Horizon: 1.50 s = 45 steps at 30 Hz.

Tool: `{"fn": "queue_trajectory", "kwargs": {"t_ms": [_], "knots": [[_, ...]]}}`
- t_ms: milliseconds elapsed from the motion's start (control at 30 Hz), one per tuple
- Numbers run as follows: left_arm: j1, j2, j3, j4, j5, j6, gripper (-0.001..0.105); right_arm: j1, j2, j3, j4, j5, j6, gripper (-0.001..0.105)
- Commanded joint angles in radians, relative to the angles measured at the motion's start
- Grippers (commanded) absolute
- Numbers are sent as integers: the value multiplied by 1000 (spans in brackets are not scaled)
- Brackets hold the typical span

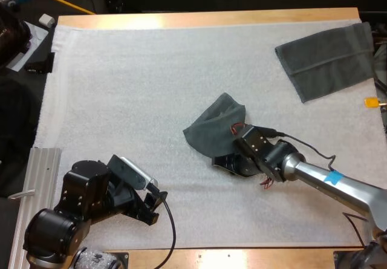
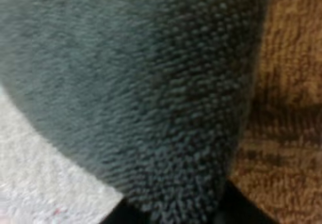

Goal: Pick towel from pile, fold and stack

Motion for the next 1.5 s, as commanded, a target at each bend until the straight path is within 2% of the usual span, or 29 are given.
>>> {"fn": "queue_trajectory", "kwargs": {"t_ms": [0, 267, 533, 633, 667, 733, 767, 867, 900, 933, 1000, 1167, 1267, 1367, 1467], "knots": [[-6, 2, -4, -6, 9, -9, 71, -1, -50, -12, 8, 12, -42, 0], [-7, -1, -6, -5, 9, -10, 71, 8, -232, -72, 118, 97, -204, 0], [-6, -1, -5, -9, 7, -4, 71, 23, -311, -162, 396, 102, -329, 0], [-5, 1, -7, -2, 14, -5, 71, 24, -286, -175, 260, 97, -276, 2], [-5, 1, -7, -2, 14, -6, 71, 28, -278, -177, 252, 93, -275, 5], [-3, 0, -7, -3, 17, -7, 71, 34, -270, -178, 251, 83, -273, 20], [-4, -1, -8, -6, 19, -7, 71, 37, -266, -182, 257, 78, -275, 31], [-5, 0, -8, -4, 23, -10, 71, 46, -270, -182, 253, 42, -283, 74], [-7, 2, -8, -4, 23, -11, 71, 46, -271, -181, 261, 33, -289, 84], [-7, 1, -8, -3, 24, -10, 71, 46, -269, -183, 281, 35, -295, 87], [-5, 0, -7, -7, 23, -13, 71, 45, -285, -181, 329, 53, -311, 86], [-4, 0, -7, -5, 21, -10, 71, 34, -300, -179, 491, 134, -361, 74], [-5, 1, -6, -6, 20, -10, 71, 34, -293, -168, 556, 144, -384, 70], [-5, -2, -6, -9, 19, -9, 71, 33, -280, -133, 568, 124, -382, 68], [-2, -2, -2, -15, 24, -6, 71, 44, -302, -135, 518, 126, -365, 70]]}}
